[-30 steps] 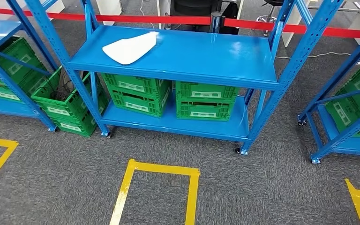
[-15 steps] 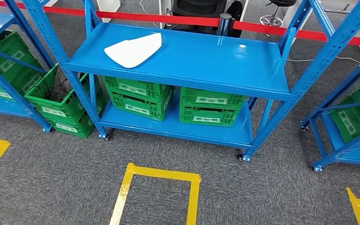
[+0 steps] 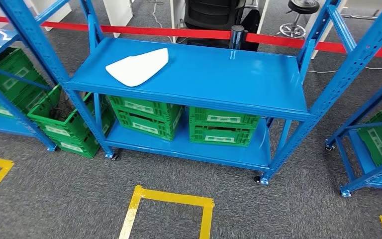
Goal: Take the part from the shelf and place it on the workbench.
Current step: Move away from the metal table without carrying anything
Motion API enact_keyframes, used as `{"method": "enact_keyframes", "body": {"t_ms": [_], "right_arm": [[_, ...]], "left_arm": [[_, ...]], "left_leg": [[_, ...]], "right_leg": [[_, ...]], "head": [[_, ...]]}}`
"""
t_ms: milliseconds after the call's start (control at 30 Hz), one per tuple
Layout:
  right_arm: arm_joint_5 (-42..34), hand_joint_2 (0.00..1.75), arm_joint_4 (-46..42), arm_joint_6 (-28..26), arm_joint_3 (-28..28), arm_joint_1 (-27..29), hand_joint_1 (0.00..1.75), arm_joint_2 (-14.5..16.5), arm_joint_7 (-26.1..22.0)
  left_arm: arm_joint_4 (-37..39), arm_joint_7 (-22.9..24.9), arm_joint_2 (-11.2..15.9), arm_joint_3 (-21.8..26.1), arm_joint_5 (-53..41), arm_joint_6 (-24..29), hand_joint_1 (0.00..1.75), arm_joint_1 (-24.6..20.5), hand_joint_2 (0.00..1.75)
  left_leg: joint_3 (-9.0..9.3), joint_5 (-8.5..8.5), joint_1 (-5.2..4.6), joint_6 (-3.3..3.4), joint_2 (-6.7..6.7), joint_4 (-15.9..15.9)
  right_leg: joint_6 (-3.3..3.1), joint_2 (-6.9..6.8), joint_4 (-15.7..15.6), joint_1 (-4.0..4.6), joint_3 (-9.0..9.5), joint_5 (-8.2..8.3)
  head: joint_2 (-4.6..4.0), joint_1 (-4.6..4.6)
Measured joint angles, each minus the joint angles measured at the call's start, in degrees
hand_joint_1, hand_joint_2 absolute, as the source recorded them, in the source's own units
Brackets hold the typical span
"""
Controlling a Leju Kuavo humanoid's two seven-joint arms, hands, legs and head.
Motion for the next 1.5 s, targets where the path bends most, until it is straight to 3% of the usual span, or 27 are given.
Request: {"method": "enact_keyframes", "body": {"t_ms": [33,67,100,167,200,233,300,367,433,533,567,600,667,733,800,867,933,967,1133,1200,1333,1500], "right_arm": [[0.01,0.00,-0.01,0.01,0.00,-0.14,0.00,-0.02,-0.03],[0.01,0.00,-0.01,0.01,0.00,-0.15,0.00,-0.02,-0.05],[0.02,0.00,-0.01,0.02,0.00,-0.14,0.00,-0.02,-0.08],[0.04,0.00,0.01,0.01,0.00,0.13,0.00,-0.03,-0.08],[0.05,0.00,0.04,0.00,-0.01,0.18,0.00,-0.06,-0.08],[0.08,0.00,0.06,-0.01,-0.02,0.18,0.00,-0.09,-0.09],[0.14,0.00,0.07,0.01,-0.02,-0.01,0.00,-0.14,-0.12],[0.20,0.00,0.04,0.01,-0.02,-0.16,0.00,-0.23,-0.13],[0.24,0.00,0.03,0.02,-0.02,-0.28,0.00,-0.33,-0.13],[0.41,0.00,0.03,0.08,-0.02,-0.31,0.00,-0.33,-0.13],[0.45,0.00,0.03,0.10,-0.02,-0.25,0.00,-0.33,-0.13],[0.47,0.00,0.03,0.11,-0.02,-0.18,0.00,-0.33,-0.13],[0.46,0.00,0.04,0.20,-0.02,0.02,0.00,-0.34,-0.12],[0.24,0.00,0.05,1.09,-0.02,0.12,0.00,-0.34,0.01],[-0.09,0.00,0.05,2.92,-0.01,0.06,0.00,-0.31,0.38],[-0.43,0.00,0.04,4.17,-0.01,0.09,0.00,-0.23,0.85],[-0.85,0.00,0.04,4.42,-0.02,0.09,0.00,-0.20,1.13],[-0.98,0.00,0.03,4.42,-0.02,0.06,0.00,-0.21,1.17],[-1.08,0.00,0.03,4.45,-0.02,0.04,0.00,-0.23,1.21],[-1.36,0.00,0.02,5.34,-0.02,-0.13,0.00,-0.25,1.57],[-2.20,0.00,0.03,6.85,-0.02,-0.29,0.00,-0.20,2.85],[-2.59,0.00,0.03,6.44,-0.02,-0.27,0.00,-0.20,3.14]], "left_arm": [[0.00,0.03,0.05,-0.08,-0.03,-0.02,0.00,-0.07,0.00],[0.01,0.04,0.11,-0.16,-0.04,-0.01,0.00,-0.05,0.00],[0.01,0.04,0.19,-0.25,-0.05,-0.01,0.00,0.04,0.00],[0.02,0.04,0.40,-0.37,-0.09,-0.01,0.00,0.26,0.00],[0.03,0.03,0.47,-0.39,-0.10,-0.03,0.00,0.36,0.00],[0.03,0.00,0.52,-0.42,-0.13,-0.08,0.00,0.33,0.00],[0.04,-0.12,0.56,-0.50,-0.17,-0.14,0.00,0.27,0.00],[0.03,-0.21,0.57,-0.69,-0.21,-0.16,0.00,0.32,0.00],[0.02,-0.23,0.62,-0.87,-0.24,-0.17,0.00,0.35,0.00],[0.04,-0.22,0.75,-1.00,-0.30,-0.17,0.00,0.26,0.00],[0.04,-0.20,0.77,-1.09,-0.30,-0.17,0.00,0.31,0.00],[0.04,-0.20,0.78,-1.18,-0.30,-0.17,0.00,0.36,0.00],[0.04,-0.38,0.79,-1.33,-0.31,-0.18,0.00,0.48,0.00],[0.05,-1.23,0.83,-1.40,-0.32,-0.33,0.00,0.38,0.00],[0.05,-2.29,0.93,-1.46,-0.45,-0.60,0.00,0.28,0.00],[0.05,-2.81,1.06,-1.57,-0.65,-0.76,0.00,0.30,0.00],[0.04,-2.90,1.11,-1.68,-0.74,-0.80,0.00,0.13,0.00],[0.04,-2.88,1.10,-1.70,-0.75,-0.80,0.00,0.03,0.00],[0.04,-2.84,1.08,-1.73,-0.78,-0.81,0.00,-0.06,0.00],[0.04,-2.64,1.08,-1.81,-0.98,-0.83,0.00,-0.20,0.00],[0.04,-2.20,1.20,-2.31,-1.36,-1.07,0.00,-0.38,0.00],[0.04,-2.13,1.20,-2.64,-1.36,-0.95,0.00,-0.38,0.00]], "left_leg": [[-2.06,-0.58,0.05,-0.13,0.01,2.11],[-3.35,-0.07,0.06,-0.10,0.01,2.57],[-3.71,1.70,0.06,0.00,0.02,1.17],[-2.62,7.11,0.01,0.22,0.03,-5.00],[-2.26,8.18,-0.17,0.23,0.02,-7.39],[-1.91,8.89,-0.35,0.42,0.05,-8.98],[-1.78,8.51,-0.61,1.02,0.14,-9.69],[-0.59,9.23,-0.30,1.66,0.25,-10.65],[0.65,9.09,-0.02,2.01,0.27,-11.51],[1.55,8.37,0.02,2.29,0.15,-11.84],[2.01,7.97,0.03,2.28,0.08,-11.85],[2.61,7.54,0.05,2.22,0.02,-11.85],[3.65,6.67,0.10,1.94,-0.05,-11.91],[4.30,5.89,0.10,1.35,-0.06,-11.89],[4.80,5.24,0.08,0.83,0.00,-11.62],[5.12,4.78,0.08,1.83,0.21,-11.67],[5.47,4.57,0.08,2.95,0.39,-12.12],[5.62,4.54,0.09,2.95,0.44,-12.24],[5.69,4.54,0.09,2.94,0.42,-12.37],[5.87,4.64,0.09,2.62,0.41,-12.89],[6.27,5.00,0.07,0.61,0.40,-14.08],[6.32,5.08,0.00,0.34,0.40,-14.10]], "right_leg": [[0.06,0.10,0.03,0.00,0.17,-0.30],[0.15,0.21,0.06,-0.01,0.54,-0.67],[0.28,0.32,0.08,-0.03,1.11,-1.13],[0.67,0.39,0.00,-0.11,2.32,-2.22],[0.94,0.38,0.03,-0.14,2.82,-2.69],[1.30,0.33,0.10,-0.17,2.90,-3.05],[1.98,0.30,0.50,-0.11,3.16,-3.34],[2.58,0.26,1.56,-0.06,2.95,-3.57],[3.31,0.15,5.90,-0.34,0.48,-4.68],[4.32,0.09,15.97,-1.13,-6.53,-7.69],[4.50,0.08,17.01,-1.37,-8.02,-7.34],[4.61,0.07,15.98,-1.57,-8.53,-5.73],[4.51,0.05,9.36,-1.82,-7.39,-0.19],[4.07,-0.15,4.13,-1.61,-6.25,1.31],[3.61,-0.30,2.51,-1.32,-5.34,1.03],[3.85,-0.29,1.76,-1.30,-4.05,2.20],[3.97,-0.22,1.72,-1.23,-3.46,2.02],[3.70,-0.18,1.73,-1.16,-3.40,2.00],[3.68,-0.13,1.72,-1.16,-3.38,1.99],[3.52,-0.10,1.65,-1.15,-3.37,1.89],[3.18,-0.08,1.49,-1.21,-3.32,1.78],[3.04,-0.07,1.27,-1.27,-3.12,1.95]], "head": [[0.00,-0.20],[0.00,-0.39],[0.00,-0.62],[0.00,-1.12],[0.00,-1.16],[0.00,-1.32],[0.00,-1.32],[0.00,-1.26],[0.00,-0.83],[0.00,-0.13],[0.00,0.02],[0.00,0.19],[0.00,0.61],[0.00,0.99],[0.00,1.05],[0.00,0.56],[0.00,0.06],[0.00,0.00],[0.00,-0.09],[0.00,-0.41],[0.00,-1.14],[0.00,-1.06]]}}
